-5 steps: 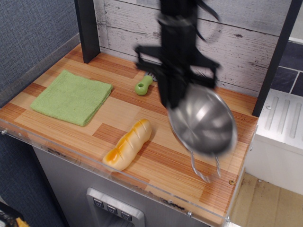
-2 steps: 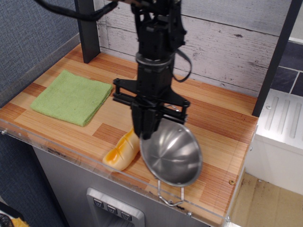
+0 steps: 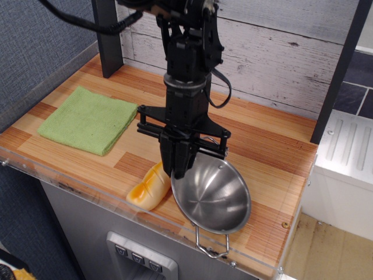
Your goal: Pick the frying pan from the corner to other side of the table.
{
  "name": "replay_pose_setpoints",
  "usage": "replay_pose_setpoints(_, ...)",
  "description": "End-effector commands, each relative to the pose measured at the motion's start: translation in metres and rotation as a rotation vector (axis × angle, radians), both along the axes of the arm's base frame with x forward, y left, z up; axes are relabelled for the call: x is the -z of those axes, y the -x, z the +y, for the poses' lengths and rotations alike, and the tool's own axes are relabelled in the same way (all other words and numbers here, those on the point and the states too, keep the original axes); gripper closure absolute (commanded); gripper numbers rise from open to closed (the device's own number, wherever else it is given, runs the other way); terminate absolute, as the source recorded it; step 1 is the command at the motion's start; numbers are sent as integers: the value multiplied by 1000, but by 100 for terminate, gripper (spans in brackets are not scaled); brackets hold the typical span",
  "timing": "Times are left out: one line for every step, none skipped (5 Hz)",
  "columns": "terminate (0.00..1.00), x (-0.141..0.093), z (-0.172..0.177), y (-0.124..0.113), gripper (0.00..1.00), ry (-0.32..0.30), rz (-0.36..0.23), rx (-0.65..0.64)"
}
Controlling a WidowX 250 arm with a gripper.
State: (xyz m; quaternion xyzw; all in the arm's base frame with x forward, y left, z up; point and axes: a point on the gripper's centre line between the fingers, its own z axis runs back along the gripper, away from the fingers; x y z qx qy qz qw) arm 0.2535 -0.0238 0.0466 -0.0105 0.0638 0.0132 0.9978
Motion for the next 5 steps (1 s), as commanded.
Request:
replay_pose_setpoints(0,14,1,3,100,-11,23,3)
replay_pose_setpoints(0,21,10,2,100,-11,25,-27)
replay_pose_setpoints(0,24,21,0,100,-4,3,-82)
replay_pose_setpoints(0,20,28,-3,100,2,-39,-122)
replay_pose_setpoints(0,16,28,-8,100,12,-71,-130)
